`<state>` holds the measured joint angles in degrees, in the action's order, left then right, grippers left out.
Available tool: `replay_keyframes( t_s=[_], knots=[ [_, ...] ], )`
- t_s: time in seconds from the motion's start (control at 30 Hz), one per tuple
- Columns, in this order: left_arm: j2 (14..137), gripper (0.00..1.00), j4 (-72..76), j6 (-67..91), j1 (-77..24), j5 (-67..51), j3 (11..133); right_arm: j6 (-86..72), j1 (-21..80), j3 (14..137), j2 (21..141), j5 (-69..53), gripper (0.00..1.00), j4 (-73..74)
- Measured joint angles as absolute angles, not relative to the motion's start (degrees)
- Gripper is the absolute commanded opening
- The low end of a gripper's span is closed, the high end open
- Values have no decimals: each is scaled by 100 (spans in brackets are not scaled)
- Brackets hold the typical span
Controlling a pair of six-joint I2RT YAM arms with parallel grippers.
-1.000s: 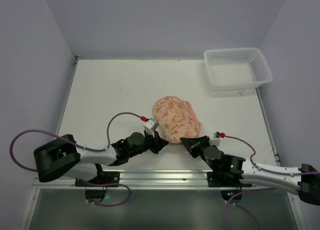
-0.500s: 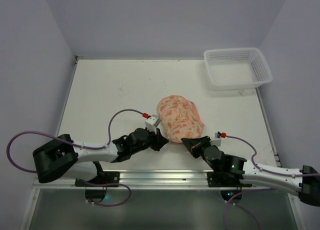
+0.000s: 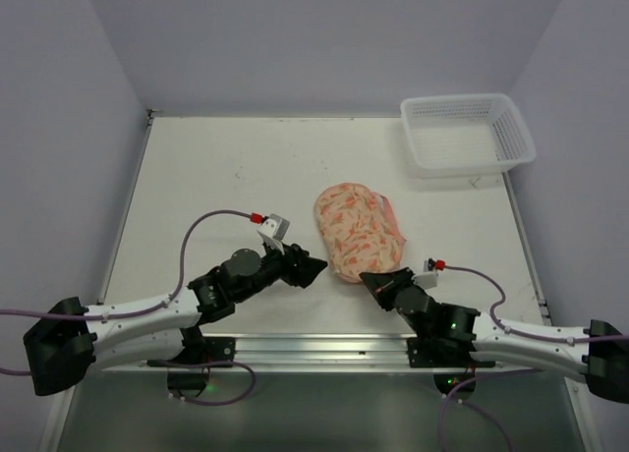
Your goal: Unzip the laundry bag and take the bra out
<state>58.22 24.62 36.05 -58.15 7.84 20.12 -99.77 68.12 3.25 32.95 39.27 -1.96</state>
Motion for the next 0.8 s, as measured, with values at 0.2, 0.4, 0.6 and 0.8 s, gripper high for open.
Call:
replay_keyframes(
  t_s=[0.2,0.4,0.6,0.8],
  knots=[
    [5201,88,1761,3505,-5815,1037,2137,-9839,6812,322,4042,3948,0,-569],
    [5096,88,1107,3479,-5813,1319,2147,-9402,6807,661,5522,3813,20,-1026],
    [4692,88,729,3415,-5813,1584,2150,-8884,6807,1074,5975,3489,38,-1428],
    [4762,87,545,3304,-5813,1629,2344,-8346,6807,1503,5408,3232,52,-1160]
  ],
)
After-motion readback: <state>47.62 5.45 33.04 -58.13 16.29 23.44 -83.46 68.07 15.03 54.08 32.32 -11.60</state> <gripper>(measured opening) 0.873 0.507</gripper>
